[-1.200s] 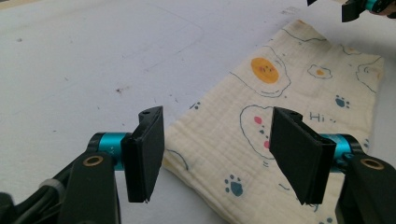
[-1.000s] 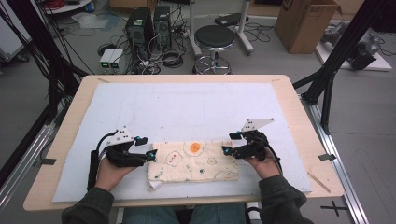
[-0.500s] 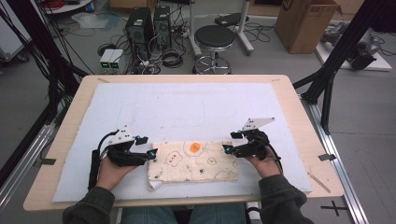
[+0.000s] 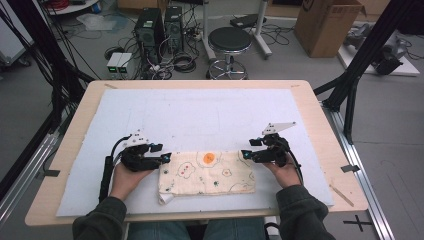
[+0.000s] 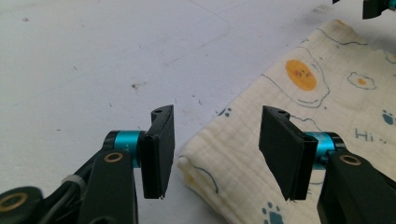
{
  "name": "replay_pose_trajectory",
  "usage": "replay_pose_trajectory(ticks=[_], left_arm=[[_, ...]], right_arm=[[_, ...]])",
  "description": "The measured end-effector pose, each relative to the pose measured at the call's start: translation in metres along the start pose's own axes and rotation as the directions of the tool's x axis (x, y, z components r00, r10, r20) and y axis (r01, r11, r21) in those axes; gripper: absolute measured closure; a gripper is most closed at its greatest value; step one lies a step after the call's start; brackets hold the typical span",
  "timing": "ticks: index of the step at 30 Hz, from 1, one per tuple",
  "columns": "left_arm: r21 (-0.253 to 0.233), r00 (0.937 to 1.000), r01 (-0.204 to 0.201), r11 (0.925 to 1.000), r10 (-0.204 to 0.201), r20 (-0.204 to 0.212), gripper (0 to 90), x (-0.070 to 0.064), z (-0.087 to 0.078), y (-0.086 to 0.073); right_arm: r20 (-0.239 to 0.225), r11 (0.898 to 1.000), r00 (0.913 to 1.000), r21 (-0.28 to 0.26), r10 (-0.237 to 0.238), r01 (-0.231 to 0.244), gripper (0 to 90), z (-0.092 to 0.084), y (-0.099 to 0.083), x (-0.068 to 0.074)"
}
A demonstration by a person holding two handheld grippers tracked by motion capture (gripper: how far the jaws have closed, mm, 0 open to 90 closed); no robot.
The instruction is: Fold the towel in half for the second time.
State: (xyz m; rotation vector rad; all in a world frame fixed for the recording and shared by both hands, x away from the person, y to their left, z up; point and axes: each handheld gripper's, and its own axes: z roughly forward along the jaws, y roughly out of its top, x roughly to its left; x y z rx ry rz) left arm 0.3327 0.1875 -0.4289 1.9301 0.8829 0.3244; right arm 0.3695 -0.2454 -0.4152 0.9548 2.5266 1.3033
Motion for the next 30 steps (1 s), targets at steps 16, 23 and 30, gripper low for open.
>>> replay_pose_trajectory(ticks=[16,23,30], left_arm=[[0.053,0.9975,0.057,0.9970,-0.054,-0.047,53.6,0.007,0.011,-0.003],[0.097,0.9967,0.066,0.9931,-0.061,-0.053,57.2,0.008,0.015,-0.005],[0.122,0.9982,0.048,0.9914,-0.043,-0.042,64.3,0.007,0.018,-0.007]], right_arm=[[-0.012,0.997,0.9976,0.022,0.068,-0.068,51.5,0.007,-0.003,-0.018],[-0.035,0.995,0.9976,0.086,0.060,-0.057,55.9,0.018,-0.004,-0.015],[-0.036,0.991,0.9989,0.135,0.030,-0.025,63.6,0.025,-0.004,-0.011]])
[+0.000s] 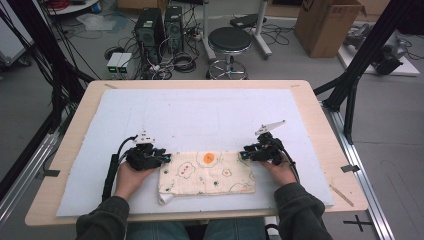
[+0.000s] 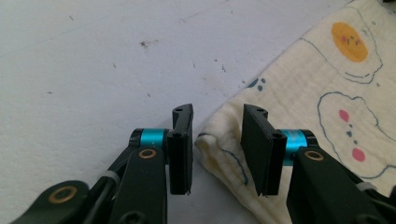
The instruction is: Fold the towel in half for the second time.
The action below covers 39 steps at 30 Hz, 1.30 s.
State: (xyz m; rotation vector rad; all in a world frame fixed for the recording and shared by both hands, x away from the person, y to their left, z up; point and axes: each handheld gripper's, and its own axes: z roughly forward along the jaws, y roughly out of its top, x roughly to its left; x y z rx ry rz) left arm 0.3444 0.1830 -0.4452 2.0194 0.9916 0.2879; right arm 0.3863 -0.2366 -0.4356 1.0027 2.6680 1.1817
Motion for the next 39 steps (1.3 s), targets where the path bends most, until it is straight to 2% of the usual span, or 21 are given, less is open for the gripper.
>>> replay_pose_trajectory(ticks=[9,14,20,24,26,28,39], left_arm=[[0.007,0.9999,-0.015,0.9999,0.015,0.002,76.6,-0.001,-0.001,-0.001],[0.005,0.9998,-0.022,0.9998,0.022,0.000,83.0,-0.003,0.000,-0.001],[-0.007,0.9997,-0.020,0.9998,0.020,-0.013,84.6,0.000,-0.004,0.003],[-0.032,0.9992,-0.031,0.9990,0.031,-0.027,84.9,0.003,-0.010,0.009],[-0.013,0.9988,-0.036,0.9993,0.035,-0.034,84.9,0.005,-0.010,0.012],[-0.018,0.9977,-0.050,0.9986,0.049,-0.047,84.9,0.008,-0.012,0.017],[-0.063,0.9959,-0.013,0.9979,0.008,-0.090,85.0,0.033,-0.017,0.046]], right_arm=[[0.015,1.000,0.9998,0.016,-0.010,0.010,73.7,0.001,-0.001,0.003],[-0.004,1.000,1.0000,0.023,-0.002,0.002,80.0,0.002,-0.002,0.004],[-0.027,1.000,0.9995,0.007,-0.017,0.018,82.2,-0.001,0.002,0.005],[-0.044,1.000,0.9990,0.003,-0.010,0.010,82.8,-0.004,0.009,0.006],[-0.048,1.000,0.9987,0.004,-0.015,0.015,83.0,-0.002,0.014,0.004],[-0.046,1.000,0.9988,0.009,-0.020,0.021,83.0,0.000,0.019,0.002],[-0.022,1.000,0.9997,0.003,-0.005,0.005,83.5,0.002,0.059,-0.012]])
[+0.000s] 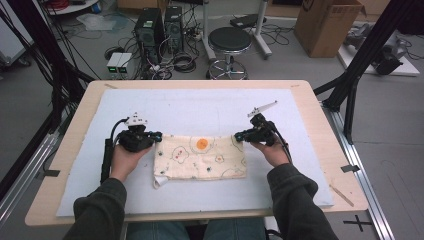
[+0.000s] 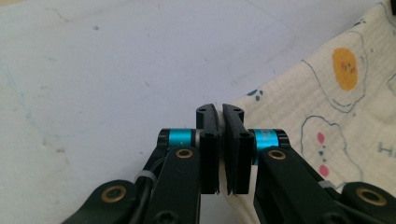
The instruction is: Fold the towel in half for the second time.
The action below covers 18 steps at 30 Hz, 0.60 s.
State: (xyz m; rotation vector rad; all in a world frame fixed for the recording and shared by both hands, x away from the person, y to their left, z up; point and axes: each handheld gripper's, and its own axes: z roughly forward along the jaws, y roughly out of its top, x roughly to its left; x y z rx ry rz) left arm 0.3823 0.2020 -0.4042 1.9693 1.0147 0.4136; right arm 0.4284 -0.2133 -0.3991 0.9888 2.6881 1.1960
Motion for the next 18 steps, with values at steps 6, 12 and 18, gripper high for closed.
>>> replay_pose_trajectory(ticks=[6,12,18], left_arm=[[-0.043,0.9991,0.035,0.9984,-0.036,-0.024,85.0,0.010,0.003,0.006],[-0.013,0.9984,0.043,0.9990,-0.044,-0.036,85.0,0.013,0.018,0.002],[0.004,0.9973,0.064,0.9979,-0.064,-0.037,85.0,0.018,0.026,-0.002]], right_arm=[[0.017,0.999,0.9995,-0.042,0.028,-0.027,83.5,0.002,0.017,-0.009],[0.024,0.992,0.9918,-0.011,0.126,-0.126,83.5,0.024,0.009,-0.029],[0.021,0.986,0.9855,-0.004,0.168,-0.168,83.5,0.033,0.006,-0.037]])
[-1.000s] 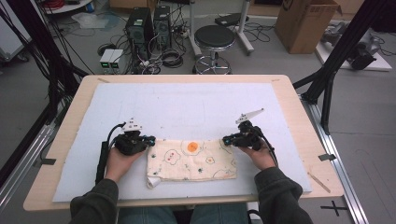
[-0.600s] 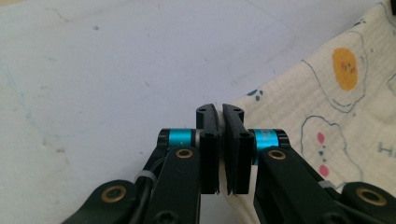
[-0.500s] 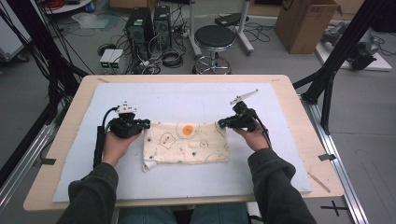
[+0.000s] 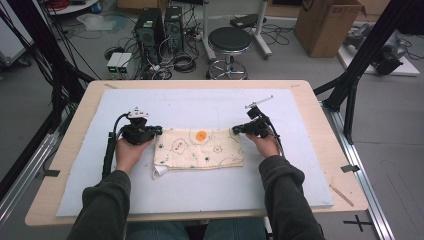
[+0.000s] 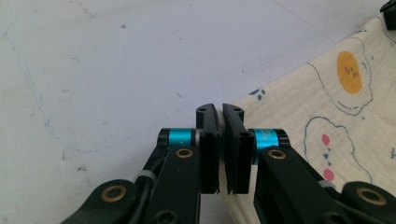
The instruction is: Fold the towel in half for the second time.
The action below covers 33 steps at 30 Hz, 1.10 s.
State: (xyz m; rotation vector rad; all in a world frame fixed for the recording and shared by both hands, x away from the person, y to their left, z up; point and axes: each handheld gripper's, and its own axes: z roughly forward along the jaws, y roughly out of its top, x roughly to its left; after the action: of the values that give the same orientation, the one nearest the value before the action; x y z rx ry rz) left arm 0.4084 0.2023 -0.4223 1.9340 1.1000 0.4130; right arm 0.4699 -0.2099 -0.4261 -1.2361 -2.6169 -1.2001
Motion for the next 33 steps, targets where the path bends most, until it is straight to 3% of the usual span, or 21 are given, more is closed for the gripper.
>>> replay_pose_trajectory(ticks=[12,21,28,33], left_arm=[[-0.011,0.9997,-0.007,0.9999,0.008,0.023,85.0,-0.001,-0.003,-0.002],[-0.002,0.9982,-0.049,0.9988,0.049,0.036,85.1,-0.005,-0.010,-0.002],[-0.032,0.9992,-0.019,0.9993,0.020,0.035,85.1,-0.004,-0.014,-0.012],[-0.042,0.9987,-0.019,0.9989,0.021,0.046,85.1,-0.005,-0.016,-0.012]], right_arm=[[-0.026,1.000,0.9996,-0.029,-0.004,0.004,83.5,-0.003,-0.004,0.001],[-0.034,0.999,0.9993,-0.047,-0.017,0.015,83.5,-0.007,-0.006,0.003],[-0.049,0.998,0.9987,-0.058,-0.017,0.014,83.5,-0.010,-0.006,0.007],[-0.047,0.998,0.9984,-0.057,-0.033,0.030,83.5,-0.010,-0.006,0.010]])
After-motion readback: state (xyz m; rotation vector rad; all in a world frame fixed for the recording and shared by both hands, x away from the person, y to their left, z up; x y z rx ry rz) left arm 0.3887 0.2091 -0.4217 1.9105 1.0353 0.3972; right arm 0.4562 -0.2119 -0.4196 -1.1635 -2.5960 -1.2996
